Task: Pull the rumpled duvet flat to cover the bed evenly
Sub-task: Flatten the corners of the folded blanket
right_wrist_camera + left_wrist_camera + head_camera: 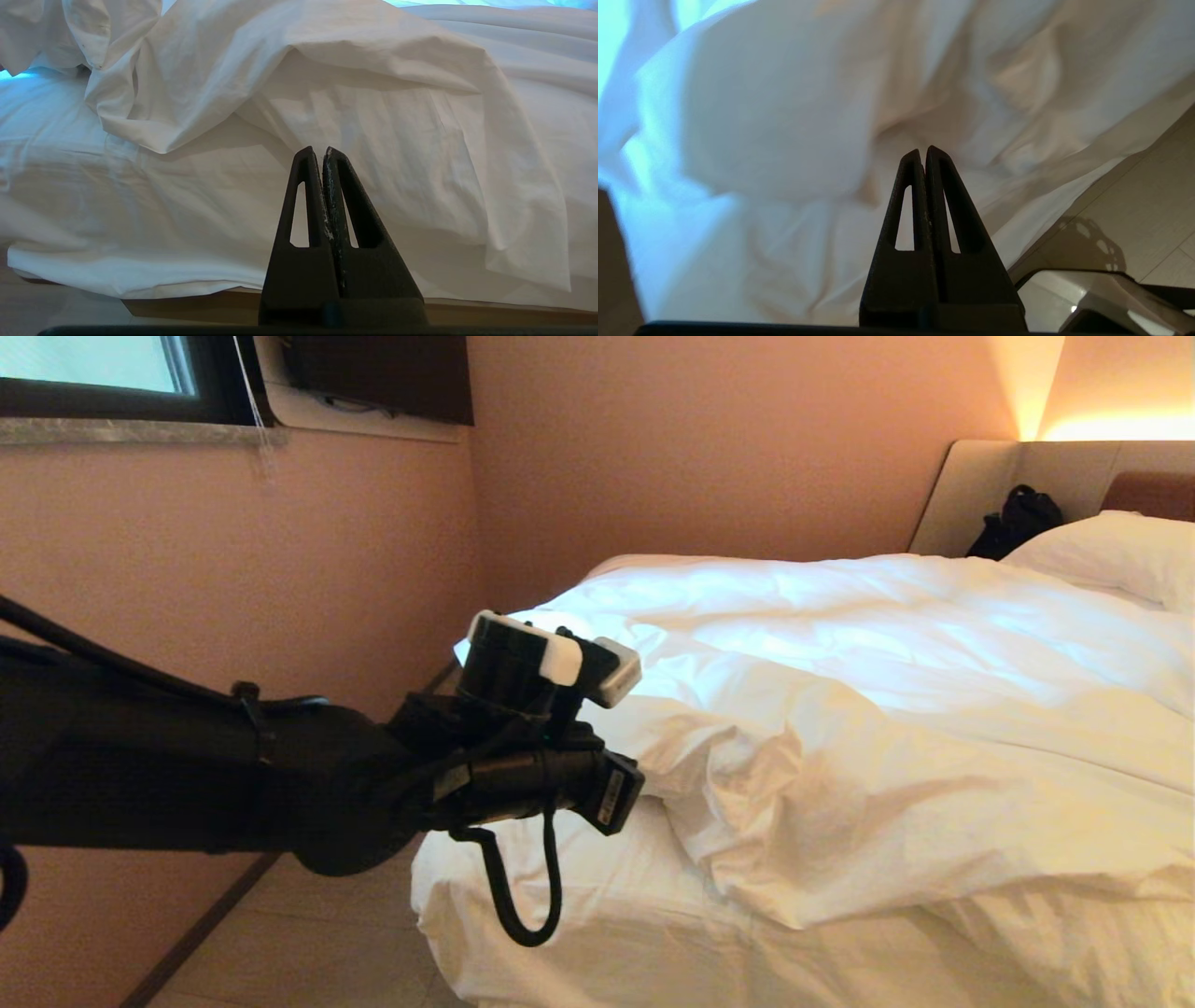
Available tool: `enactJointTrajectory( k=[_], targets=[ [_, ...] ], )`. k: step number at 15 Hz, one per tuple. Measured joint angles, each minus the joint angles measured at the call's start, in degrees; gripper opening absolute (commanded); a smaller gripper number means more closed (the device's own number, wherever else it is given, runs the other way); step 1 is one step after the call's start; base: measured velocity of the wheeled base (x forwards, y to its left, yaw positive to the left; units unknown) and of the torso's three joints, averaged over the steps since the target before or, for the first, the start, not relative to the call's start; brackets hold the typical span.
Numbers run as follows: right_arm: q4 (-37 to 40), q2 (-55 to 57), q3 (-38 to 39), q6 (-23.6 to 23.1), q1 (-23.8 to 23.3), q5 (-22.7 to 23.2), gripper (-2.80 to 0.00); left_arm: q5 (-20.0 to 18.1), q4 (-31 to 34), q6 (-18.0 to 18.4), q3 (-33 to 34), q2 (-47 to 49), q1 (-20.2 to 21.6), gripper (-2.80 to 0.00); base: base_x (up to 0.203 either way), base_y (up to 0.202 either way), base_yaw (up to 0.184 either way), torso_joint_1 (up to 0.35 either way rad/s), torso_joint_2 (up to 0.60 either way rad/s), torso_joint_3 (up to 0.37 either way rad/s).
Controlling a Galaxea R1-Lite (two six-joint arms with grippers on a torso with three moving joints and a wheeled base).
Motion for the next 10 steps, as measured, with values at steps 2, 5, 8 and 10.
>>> enactJointTrajectory(
  k=[2, 5, 8, 10],
  targets=[
    [0.0, 0.0, 0.0, 0.0, 0.0, 0.0, -2.8, 1.3, 0.0, 0.0, -2.5, 2.2, -2.1, -2.8, 0.0, 0.0, 0.0, 0.0, 0.0, 0.0],
    [0.0, 0.0, 0.0, 0.0, 0.0, 0.0, -2.8, 4.3, -0.1, 0.1, -5.6, 5.5, -4.2, 0.0, 0.0, 0.0, 0.0, 0.0, 0.0, 0.0],
    [0.0, 0.0, 0.0, 0.0, 0.0, 0.0, -2.8, 5.1, -3.8, 0.1, -7.3, 8.5, -5.2, 0.0, 0.0, 0.0, 0.0, 0.0, 0.0, 0.0],
    [0.0, 0.0, 0.0, 0.0, 0.0, 0.0, -2.8, 7.8, -8.3, 0.0, -7.6, 10.8, -5.5, 0.0, 0.0, 0.0, 0.0, 0.0, 0.0, 0.0]
  ],
)
